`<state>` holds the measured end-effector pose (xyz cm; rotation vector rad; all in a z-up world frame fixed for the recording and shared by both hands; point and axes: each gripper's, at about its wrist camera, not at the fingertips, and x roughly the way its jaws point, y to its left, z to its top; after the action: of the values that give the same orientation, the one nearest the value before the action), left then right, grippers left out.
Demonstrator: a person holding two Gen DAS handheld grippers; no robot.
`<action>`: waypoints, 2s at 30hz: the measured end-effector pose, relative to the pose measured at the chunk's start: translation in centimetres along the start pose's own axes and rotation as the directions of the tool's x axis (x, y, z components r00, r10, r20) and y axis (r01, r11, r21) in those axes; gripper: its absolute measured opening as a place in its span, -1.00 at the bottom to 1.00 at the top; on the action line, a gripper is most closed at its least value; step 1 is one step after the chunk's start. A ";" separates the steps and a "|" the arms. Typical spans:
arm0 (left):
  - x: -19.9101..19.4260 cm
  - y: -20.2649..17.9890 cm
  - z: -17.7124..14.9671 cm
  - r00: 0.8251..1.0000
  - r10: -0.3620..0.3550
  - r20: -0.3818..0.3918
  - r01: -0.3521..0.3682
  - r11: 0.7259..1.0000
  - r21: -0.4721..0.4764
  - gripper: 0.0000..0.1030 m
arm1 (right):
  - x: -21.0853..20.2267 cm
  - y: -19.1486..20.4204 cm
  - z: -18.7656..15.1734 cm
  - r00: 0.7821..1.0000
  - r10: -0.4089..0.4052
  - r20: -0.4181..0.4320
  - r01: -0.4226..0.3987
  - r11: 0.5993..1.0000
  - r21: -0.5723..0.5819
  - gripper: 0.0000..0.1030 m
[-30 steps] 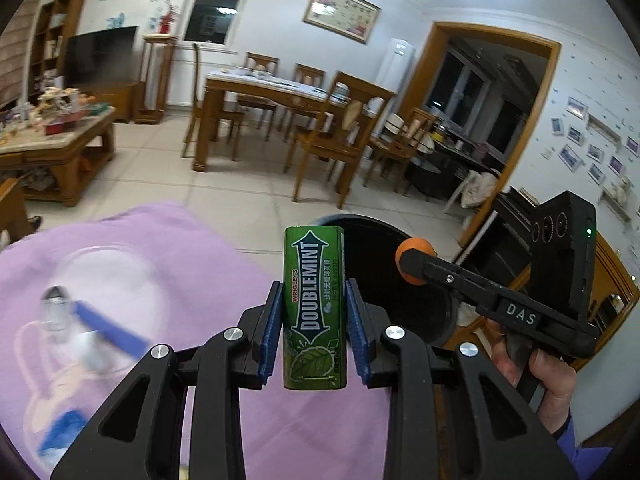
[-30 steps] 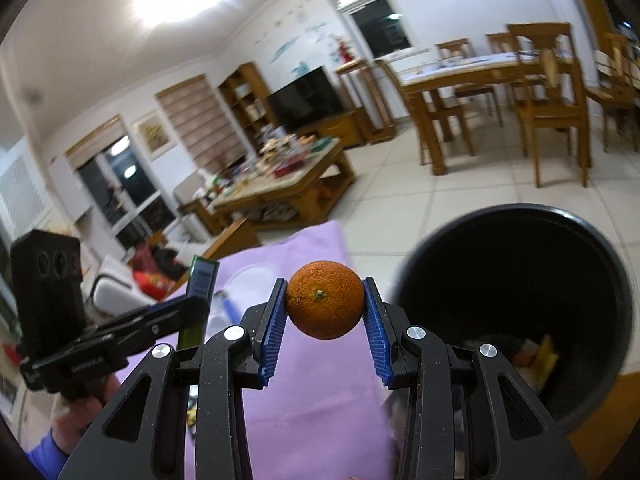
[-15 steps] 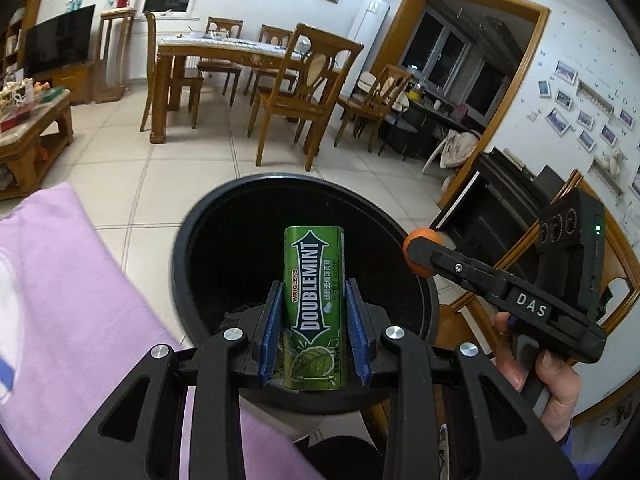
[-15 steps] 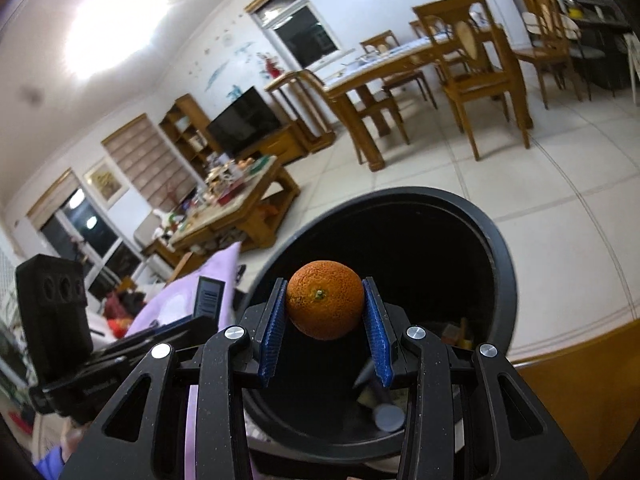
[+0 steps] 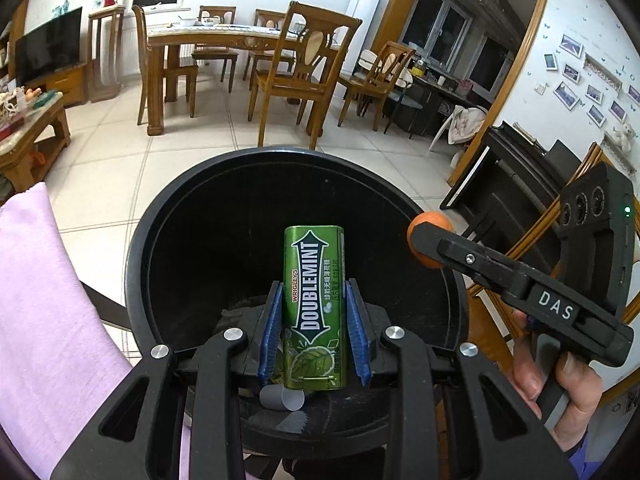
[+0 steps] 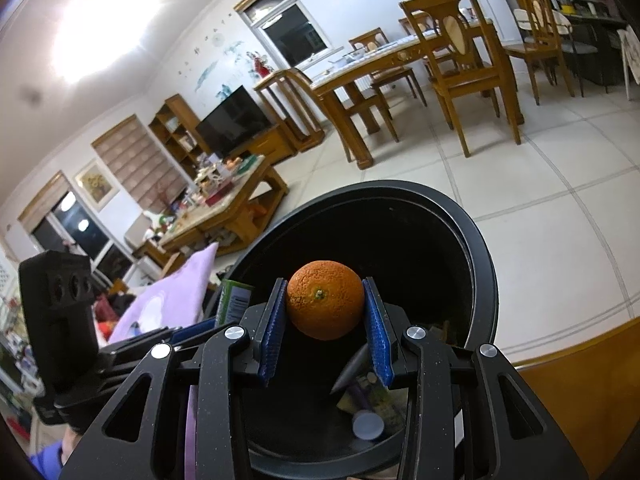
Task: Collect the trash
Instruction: 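Carry the gum pack and orange over the bin and release both, then grasp the red milk box with the left tool while the right tool grasps the white bottle cap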
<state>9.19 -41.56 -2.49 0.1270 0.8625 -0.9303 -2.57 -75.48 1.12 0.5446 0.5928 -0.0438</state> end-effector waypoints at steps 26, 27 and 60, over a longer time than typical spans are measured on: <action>-6.3 1.5 -1.6 0.998 0.044 0.046 -0.044 0.999 -0.006 0.03 | 1.3 5.2 -0.7 0.999 0.010 -0.031 -0.011 0.999 -0.052 -0.04; -7.2 2.4 -1.8 0.997 0.055 0.053 -0.054 0.998 -0.020 0.03 | 1.5 6.1 -0.8 0.999 0.015 -0.035 -0.018 0.998 -0.065 -0.04; -29.1 20.5 -23.6 0.921 0.388 0.033 -0.365 0.890 -0.272 0.52 | 18.6 43.1 -13.8 0.928 0.023 -0.372 -0.218 0.843 -0.491 0.48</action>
<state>1.72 0.48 -3.14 0.0233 0.8344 -0.4475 14.01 -29.41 1.93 0.0447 0.8838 0.3421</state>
